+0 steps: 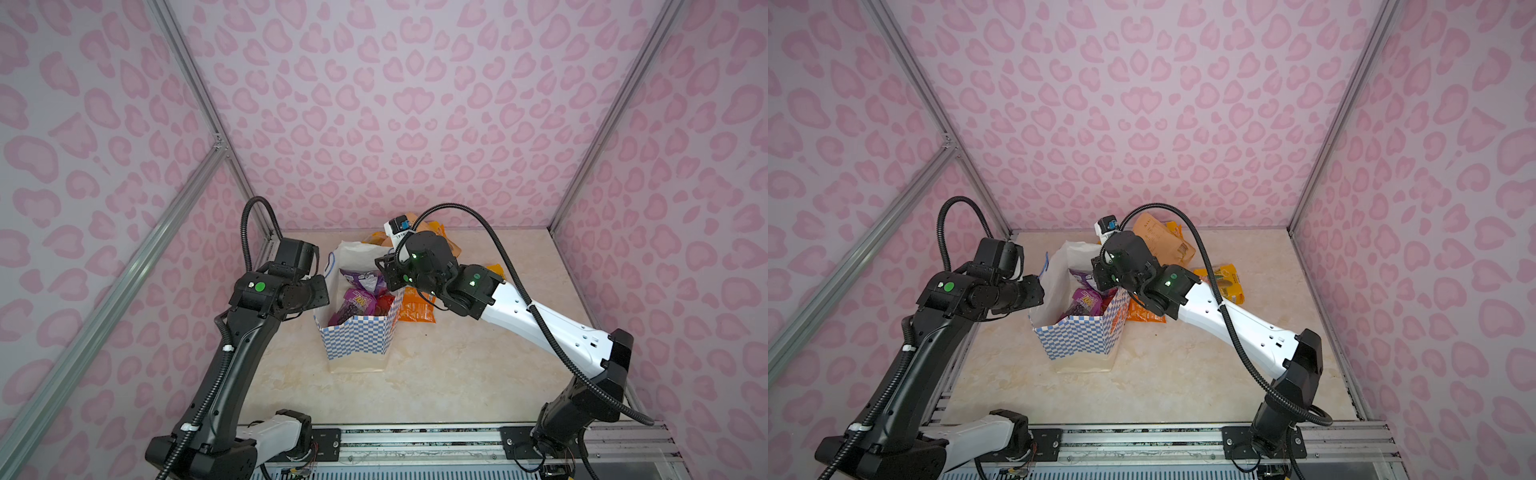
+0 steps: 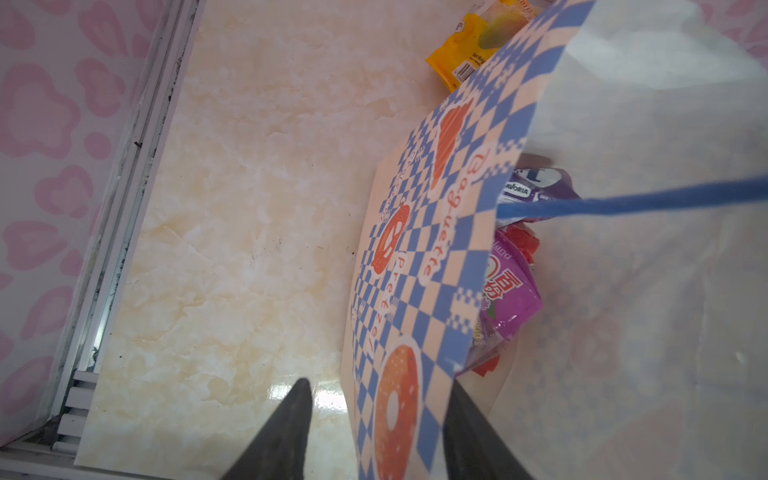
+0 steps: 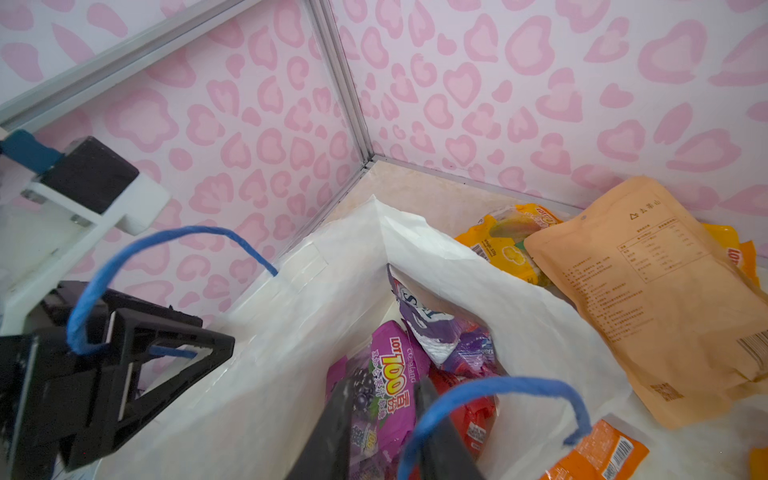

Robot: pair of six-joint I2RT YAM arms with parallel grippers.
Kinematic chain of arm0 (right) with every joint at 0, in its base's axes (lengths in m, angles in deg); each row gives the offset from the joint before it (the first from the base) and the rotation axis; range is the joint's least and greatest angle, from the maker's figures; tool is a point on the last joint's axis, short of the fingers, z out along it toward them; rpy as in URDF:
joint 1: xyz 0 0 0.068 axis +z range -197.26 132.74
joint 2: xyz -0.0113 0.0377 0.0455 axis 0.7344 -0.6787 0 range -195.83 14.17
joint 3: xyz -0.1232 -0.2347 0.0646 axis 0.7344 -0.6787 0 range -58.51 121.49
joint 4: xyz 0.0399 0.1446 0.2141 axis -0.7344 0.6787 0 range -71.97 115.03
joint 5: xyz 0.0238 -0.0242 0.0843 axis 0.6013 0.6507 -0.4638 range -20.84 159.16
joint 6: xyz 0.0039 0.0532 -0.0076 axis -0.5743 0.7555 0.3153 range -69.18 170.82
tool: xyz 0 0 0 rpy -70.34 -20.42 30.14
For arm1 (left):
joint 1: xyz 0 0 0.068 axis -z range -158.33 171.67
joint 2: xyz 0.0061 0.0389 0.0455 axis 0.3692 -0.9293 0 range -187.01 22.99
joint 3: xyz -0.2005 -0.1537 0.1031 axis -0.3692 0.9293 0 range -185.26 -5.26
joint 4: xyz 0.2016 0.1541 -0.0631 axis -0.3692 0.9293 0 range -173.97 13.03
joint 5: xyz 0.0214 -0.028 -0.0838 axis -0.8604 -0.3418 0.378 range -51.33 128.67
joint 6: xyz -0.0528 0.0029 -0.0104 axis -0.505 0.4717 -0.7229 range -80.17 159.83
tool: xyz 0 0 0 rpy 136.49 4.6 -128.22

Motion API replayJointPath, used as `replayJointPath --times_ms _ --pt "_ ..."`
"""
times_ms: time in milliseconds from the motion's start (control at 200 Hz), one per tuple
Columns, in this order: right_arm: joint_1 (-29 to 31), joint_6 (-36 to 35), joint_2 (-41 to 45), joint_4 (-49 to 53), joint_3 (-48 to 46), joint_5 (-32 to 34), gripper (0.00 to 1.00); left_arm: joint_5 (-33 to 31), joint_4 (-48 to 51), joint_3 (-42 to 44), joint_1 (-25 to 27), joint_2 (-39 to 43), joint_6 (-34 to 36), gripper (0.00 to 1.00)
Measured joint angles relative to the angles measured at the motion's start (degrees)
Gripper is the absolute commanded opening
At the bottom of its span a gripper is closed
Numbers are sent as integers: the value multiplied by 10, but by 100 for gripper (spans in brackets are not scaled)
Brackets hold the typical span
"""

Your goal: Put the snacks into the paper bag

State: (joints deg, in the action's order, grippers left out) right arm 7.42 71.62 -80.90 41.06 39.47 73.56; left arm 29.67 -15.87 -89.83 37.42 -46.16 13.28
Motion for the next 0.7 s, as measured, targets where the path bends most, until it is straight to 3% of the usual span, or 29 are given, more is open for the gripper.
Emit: replayJointPath --times_ms 305,370,425,700 --pt "-2 -1 -8 0 8 -15 28 -70 45 -3 50 2 -6 53" --pt "-2 -1 -11 0 8 -17 27 -72 48 -3 60 2 -5 64" --pt "-2 0 -13 0 9 -21 27 -65 43 4 64 12 -3 99" --pt "-4 0 -28 0 14 -36 27 -57 20 5 65 78 9 97"
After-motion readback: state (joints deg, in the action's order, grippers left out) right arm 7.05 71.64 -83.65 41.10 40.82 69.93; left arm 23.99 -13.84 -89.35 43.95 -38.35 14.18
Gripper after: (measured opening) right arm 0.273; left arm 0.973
